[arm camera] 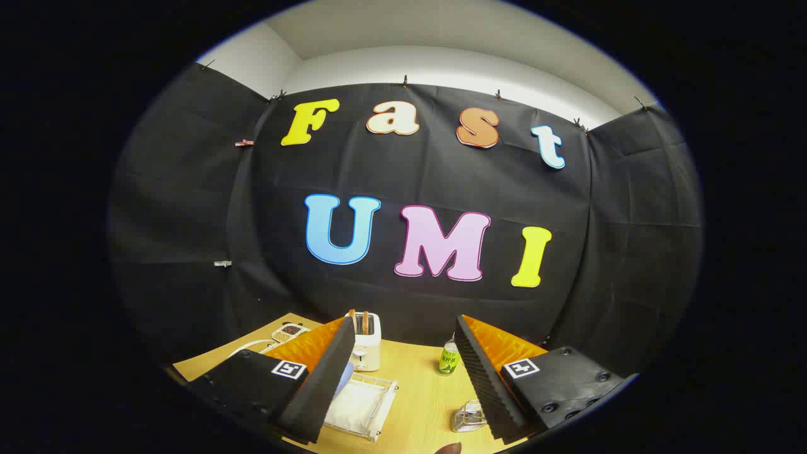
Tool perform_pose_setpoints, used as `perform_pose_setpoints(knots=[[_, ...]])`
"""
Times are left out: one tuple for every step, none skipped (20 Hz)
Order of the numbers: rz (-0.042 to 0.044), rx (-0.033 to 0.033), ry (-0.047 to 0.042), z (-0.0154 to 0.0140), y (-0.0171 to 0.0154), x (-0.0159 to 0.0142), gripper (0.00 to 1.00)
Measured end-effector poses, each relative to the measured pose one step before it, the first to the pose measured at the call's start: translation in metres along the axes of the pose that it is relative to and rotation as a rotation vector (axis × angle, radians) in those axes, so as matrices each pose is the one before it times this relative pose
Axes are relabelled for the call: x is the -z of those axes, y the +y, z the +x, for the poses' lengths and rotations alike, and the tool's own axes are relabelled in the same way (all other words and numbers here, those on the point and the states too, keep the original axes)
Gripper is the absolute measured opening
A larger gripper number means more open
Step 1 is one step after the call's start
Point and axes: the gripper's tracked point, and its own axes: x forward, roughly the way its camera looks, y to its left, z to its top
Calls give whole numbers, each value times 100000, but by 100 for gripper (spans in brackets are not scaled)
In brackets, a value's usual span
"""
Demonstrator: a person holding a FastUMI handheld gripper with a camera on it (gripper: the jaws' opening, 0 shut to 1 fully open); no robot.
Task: Take the plate from the dish rack, then take the spoon from the basket and place it into the plate.
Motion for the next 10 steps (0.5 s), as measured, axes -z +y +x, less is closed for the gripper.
perform_pose_setpoints(knots=[[-147,201,188,86,-16,123,97],[-45,45,293,67,26,61,97],[145,-138,96,24,71,23,97],[247,11,40,-16,74,-74,97],[267,54,107,9,-56,-17,97],[215,198,25,18,-100,0,97],[149,279,22,-27,-58,-9,97],[165,165,-2,10,-82,13,97],[166,223,144,5,-77,-37,97],[232,199,235,-10,-70,53,97]])
